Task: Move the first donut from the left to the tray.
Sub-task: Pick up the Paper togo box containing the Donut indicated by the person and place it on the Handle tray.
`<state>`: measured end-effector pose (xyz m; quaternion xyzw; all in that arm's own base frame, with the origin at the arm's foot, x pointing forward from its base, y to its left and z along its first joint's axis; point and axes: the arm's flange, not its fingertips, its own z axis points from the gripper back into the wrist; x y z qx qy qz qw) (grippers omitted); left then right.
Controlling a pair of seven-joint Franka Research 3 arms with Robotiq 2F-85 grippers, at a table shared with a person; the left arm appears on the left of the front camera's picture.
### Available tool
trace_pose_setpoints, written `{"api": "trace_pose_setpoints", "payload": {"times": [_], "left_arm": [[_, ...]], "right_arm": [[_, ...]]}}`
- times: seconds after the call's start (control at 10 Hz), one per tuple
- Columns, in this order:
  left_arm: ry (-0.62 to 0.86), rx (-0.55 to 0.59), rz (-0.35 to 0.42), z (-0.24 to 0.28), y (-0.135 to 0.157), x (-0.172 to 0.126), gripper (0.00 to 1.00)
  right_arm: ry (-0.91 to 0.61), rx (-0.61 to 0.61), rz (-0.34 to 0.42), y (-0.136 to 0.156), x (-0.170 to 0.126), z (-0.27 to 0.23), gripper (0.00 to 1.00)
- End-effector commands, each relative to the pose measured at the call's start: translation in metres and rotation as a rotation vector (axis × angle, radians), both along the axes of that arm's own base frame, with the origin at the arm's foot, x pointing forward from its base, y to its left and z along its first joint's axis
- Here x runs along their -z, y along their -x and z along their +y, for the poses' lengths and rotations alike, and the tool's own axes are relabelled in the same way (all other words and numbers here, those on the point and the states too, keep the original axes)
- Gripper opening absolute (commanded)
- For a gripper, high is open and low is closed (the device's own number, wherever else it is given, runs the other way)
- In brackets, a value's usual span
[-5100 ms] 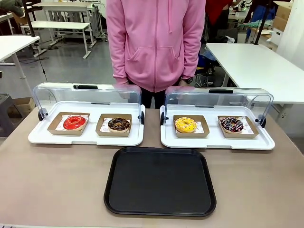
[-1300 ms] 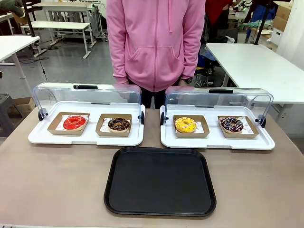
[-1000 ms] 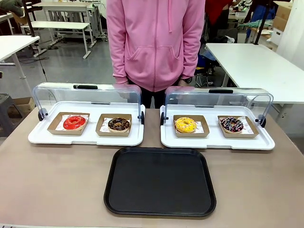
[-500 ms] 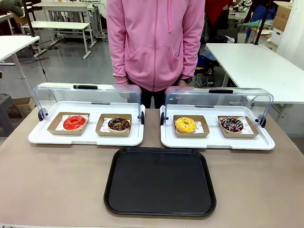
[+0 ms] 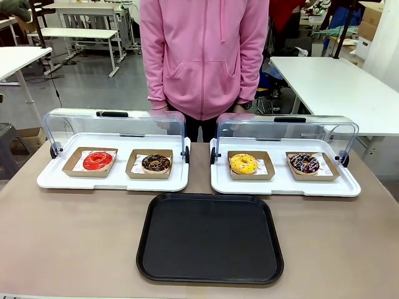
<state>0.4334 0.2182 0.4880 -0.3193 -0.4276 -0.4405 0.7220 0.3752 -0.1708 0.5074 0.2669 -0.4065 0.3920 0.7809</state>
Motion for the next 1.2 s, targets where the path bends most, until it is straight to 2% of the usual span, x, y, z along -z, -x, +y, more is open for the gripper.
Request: {"api": "trace_pose_setpoints", "payload": {"times": [0.0,1.1], "left_arm": [[-0.006,-0.003,0.005,-0.0007,-0.0005,-0.0005,1.0],[-0.006,-0.003,0.005,-0.0007,-0.0005,-0.0005,1.0]], "right_arm": [[-0.017,-0.002,-0.021,-0.0021,0.0004,0.0015,1.0],[-0.017,-0.002,-0.021,-0.0021,0.0004,0.0015,1.0]]}}
